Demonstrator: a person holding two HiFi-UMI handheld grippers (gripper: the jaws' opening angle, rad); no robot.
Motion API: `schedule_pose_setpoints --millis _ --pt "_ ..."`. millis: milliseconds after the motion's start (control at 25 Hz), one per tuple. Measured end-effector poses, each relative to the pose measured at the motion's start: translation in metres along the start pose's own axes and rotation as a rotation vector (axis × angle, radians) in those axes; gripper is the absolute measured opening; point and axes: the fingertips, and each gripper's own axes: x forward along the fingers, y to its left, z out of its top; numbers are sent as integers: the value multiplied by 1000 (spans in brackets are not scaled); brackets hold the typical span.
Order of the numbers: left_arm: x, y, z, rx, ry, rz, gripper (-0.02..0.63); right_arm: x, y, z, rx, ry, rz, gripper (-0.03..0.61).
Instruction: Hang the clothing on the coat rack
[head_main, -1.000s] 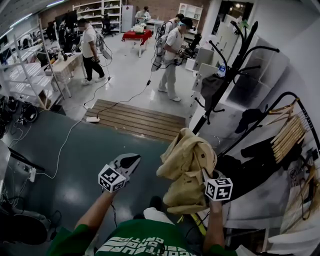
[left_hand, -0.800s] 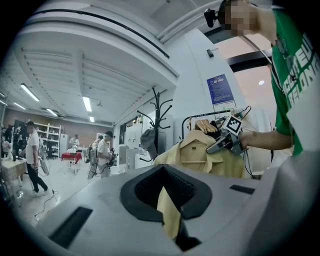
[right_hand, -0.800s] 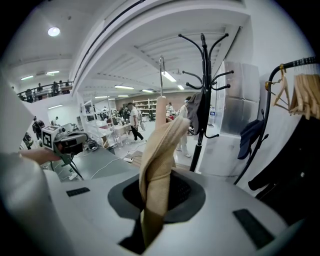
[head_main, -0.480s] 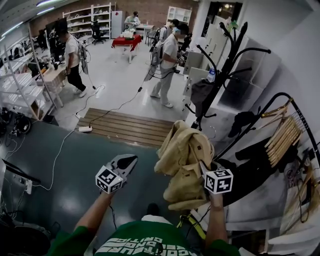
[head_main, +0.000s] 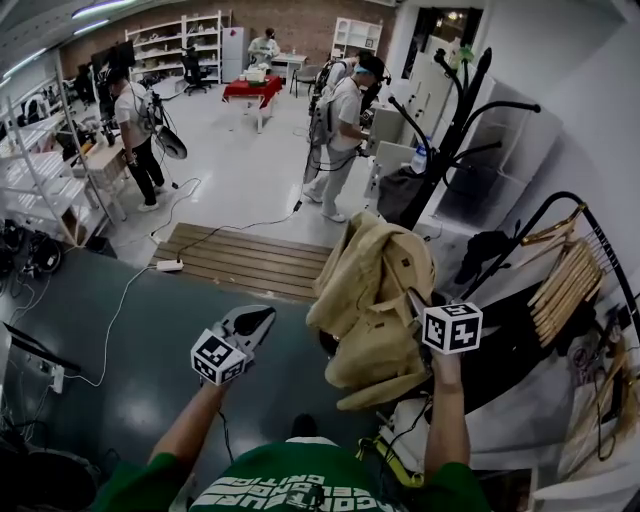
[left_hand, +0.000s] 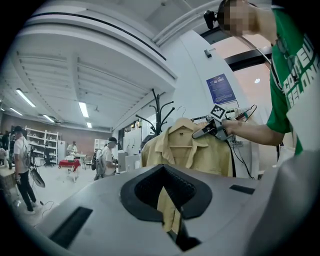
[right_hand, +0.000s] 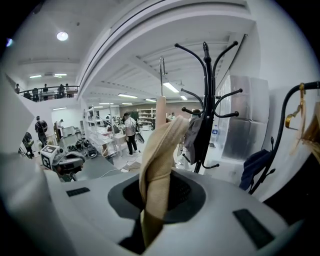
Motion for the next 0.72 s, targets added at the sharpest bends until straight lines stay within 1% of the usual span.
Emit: schedule_pose_setpoints --millis 320,720 --pt "18 11 4 5 -5 30 3 30 -29 41 -4 -11 18 44" --pt "41 22 5 8 -7 68 3 71 -62 55 3 9 20 44"
